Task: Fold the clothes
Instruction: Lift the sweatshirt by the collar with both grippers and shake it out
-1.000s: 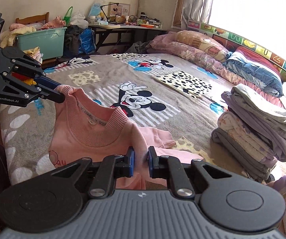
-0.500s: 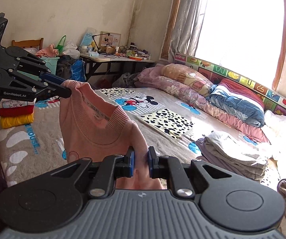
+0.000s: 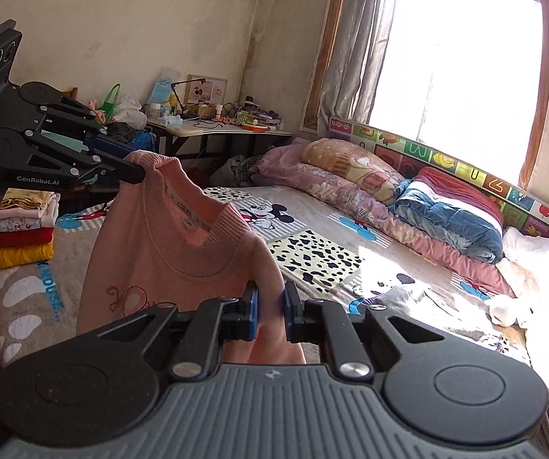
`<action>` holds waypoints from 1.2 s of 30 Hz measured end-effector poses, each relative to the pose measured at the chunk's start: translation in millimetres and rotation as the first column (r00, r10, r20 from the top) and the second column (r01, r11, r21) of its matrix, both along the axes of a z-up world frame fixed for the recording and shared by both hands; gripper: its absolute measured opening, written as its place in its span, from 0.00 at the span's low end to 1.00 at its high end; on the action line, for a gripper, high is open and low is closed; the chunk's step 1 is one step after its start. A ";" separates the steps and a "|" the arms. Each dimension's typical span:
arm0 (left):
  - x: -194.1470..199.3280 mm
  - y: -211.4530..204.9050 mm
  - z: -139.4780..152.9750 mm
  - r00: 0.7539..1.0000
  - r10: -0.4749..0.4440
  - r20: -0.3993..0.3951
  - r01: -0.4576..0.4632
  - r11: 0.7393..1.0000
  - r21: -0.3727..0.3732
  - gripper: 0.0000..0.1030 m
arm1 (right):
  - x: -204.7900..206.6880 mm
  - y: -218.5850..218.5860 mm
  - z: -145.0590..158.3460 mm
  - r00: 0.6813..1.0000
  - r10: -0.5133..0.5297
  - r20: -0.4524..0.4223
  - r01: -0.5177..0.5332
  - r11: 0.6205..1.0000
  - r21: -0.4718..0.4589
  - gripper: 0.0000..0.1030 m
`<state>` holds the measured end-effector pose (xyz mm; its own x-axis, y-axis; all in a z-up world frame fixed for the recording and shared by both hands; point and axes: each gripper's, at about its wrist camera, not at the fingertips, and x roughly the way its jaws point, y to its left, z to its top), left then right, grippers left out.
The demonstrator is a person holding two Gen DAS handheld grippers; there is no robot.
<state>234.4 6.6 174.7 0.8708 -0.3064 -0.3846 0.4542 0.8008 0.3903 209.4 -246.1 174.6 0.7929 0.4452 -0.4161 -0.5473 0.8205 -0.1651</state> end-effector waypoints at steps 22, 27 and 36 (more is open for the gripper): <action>110.7 -25.1 -54.9 0.988 0.129 0.081 -0.136 0.987 0.082 0.11 | 162.7 19.9 -36.6 0.980 -0.182 0.073 0.185 0.982 -0.031 0.14; 76.2 -21.5 -93.9 0.997 0.077 0.019 -0.079 0.988 0.130 0.12 | 135.1 28.5 -83.2 0.992 -0.113 0.054 0.119 0.985 -0.122 0.14; -4.0 -23.6 -133.4 0.999 0.001 -0.039 0.006 0.982 0.191 0.11 | 39.7 41.1 -144.0 1.000 -0.008 0.012 0.011 0.972 -0.235 0.14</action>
